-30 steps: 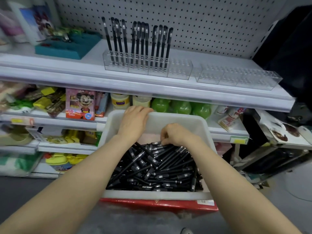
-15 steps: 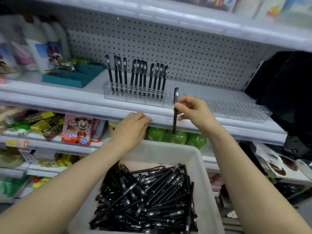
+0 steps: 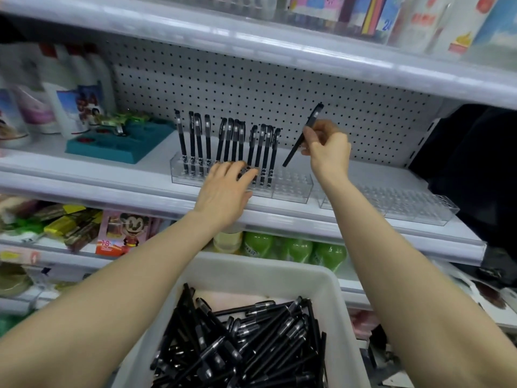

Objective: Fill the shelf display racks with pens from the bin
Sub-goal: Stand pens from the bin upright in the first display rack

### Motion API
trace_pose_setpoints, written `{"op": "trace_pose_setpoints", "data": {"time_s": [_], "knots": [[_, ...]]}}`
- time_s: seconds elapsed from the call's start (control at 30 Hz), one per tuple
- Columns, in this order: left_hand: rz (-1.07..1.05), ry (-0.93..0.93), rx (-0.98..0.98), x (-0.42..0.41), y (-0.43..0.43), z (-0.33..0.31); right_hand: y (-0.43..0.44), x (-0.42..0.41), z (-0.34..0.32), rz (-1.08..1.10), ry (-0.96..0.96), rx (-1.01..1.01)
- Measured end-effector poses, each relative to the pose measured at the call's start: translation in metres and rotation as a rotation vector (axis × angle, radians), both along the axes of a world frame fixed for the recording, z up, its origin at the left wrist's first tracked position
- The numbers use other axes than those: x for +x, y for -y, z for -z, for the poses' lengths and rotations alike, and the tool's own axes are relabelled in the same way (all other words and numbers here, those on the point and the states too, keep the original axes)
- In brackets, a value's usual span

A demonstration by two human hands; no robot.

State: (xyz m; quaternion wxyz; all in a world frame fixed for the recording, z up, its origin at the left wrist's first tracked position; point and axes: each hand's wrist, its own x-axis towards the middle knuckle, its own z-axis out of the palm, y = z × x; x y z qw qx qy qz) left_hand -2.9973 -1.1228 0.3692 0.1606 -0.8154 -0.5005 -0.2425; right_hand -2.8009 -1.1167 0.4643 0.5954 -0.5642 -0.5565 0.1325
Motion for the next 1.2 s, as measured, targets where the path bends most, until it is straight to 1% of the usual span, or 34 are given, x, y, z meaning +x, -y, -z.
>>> {"op": "trace_pose_setpoints", "data": {"time_s": [0.17,0.3,0.4,0.53,0.7,0.8,0.93,1.07,1.13,1.2], "knots": [[0.001,0.008,0.008,0.0,-0.001,0.001,-0.017,-0.007,0.007,-0.03,0.119,-0.039],[0.008,0.013,0.022,-0.001,-0.001,0.002,-0.024,-0.009,0.031,-0.051,0.237,-0.166],[0.01,0.013,0.025,-0.001,-0.002,0.004,-0.025,-0.009,0.044,-0.02,0.23,-0.187],[0.023,0.029,0.029,0.0,-0.002,0.004,-0.023,-0.011,0.044,-0.013,0.245,-0.19],[0.061,0.059,-0.027,-0.004,0.002,0.004,-0.012,-0.011,0.044,0.01,0.291,-0.208],[0.104,0.153,-0.035,-0.006,0.019,0.005,0.005,-0.009,0.046,0.045,0.328,-0.169],[0.149,0.302,-0.059,-0.008,0.057,0.016,0.047,-0.016,0.063,0.021,0.298,-0.08],[0.193,0.263,-0.114,-0.014,0.084,0.053,0.095,-0.026,0.101,-0.039,0.282,-0.106],[0.175,0.241,-0.142,-0.016,0.091,0.07,0.113,-0.028,0.125,-0.088,0.259,-0.165],[0.157,0.238,-0.162,-0.019,0.095,0.086,0.126,-0.029,0.145,-0.145,0.277,-0.263]]}}
